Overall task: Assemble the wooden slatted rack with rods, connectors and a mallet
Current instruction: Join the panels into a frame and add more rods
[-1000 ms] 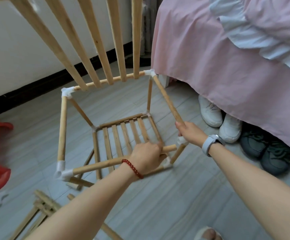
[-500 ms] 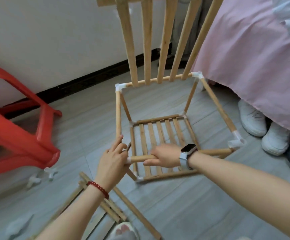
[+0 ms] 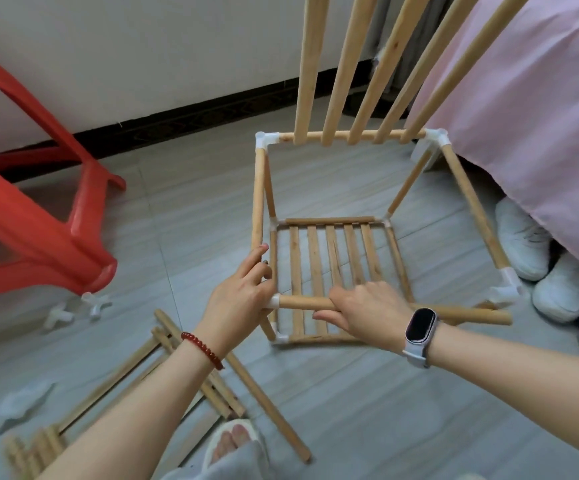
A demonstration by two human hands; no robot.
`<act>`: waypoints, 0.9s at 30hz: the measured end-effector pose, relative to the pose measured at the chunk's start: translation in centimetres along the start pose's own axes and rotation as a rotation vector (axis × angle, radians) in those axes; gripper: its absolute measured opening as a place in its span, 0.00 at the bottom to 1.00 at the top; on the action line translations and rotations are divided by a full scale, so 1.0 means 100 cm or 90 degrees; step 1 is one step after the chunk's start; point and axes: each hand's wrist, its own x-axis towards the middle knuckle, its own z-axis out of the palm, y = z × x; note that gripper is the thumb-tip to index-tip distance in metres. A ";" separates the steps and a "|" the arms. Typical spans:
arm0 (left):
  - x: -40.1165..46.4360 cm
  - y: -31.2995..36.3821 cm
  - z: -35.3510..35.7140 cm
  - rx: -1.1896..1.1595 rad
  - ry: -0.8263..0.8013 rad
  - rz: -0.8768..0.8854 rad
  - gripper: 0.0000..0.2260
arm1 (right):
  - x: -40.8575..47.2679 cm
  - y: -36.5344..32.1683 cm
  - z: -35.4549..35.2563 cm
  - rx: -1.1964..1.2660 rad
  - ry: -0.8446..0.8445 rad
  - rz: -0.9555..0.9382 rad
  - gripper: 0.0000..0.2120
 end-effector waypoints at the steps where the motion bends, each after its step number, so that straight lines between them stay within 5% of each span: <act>1: 0.001 0.001 0.000 0.002 0.004 0.001 0.13 | 0.000 0.002 -0.002 0.059 -0.031 0.003 0.24; 3: 0.002 0.002 0.001 0.003 0.015 0.005 0.12 | 0.001 0.007 -0.005 0.098 -0.041 -0.013 0.25; 6: -0.001 -0.012 0.005 -0.008 0.014 -0.021 0.12 | -0.016 0.013 -0.005 -0.050 0.052 -0.022 0.33; 8: -0.003 -0.026 0.009 -0.033 0.014 -0.065 0.12 | -0.042 0.018 0.004 -0.067 -0.007 0.043 0.27; 13: 0.017 -0.011 0.008 -0.102 0.039 -0.047 0.09 | -0.024 -0.012 0.062 0.308 -0.208 0.090 0.11; 18: 0.011 -0.001 0.011 -0.191 0.016 -0.066 0.08 | 0.055 -0.065 0.160 0.325 -0.268 0.086 0.13; 22: 0.001 -0.001 0.012 -0.268 0.013 -0.103 0.17 | 0.065 -0.093 0.201 0.336 -0.273 0.086 0.16; 27: 0.000 -0.002 0.012 -0.321 -0.064 -0.172 0.26 | 0.060 -0.071 0.166 0.384 -0.177 0.080 0.19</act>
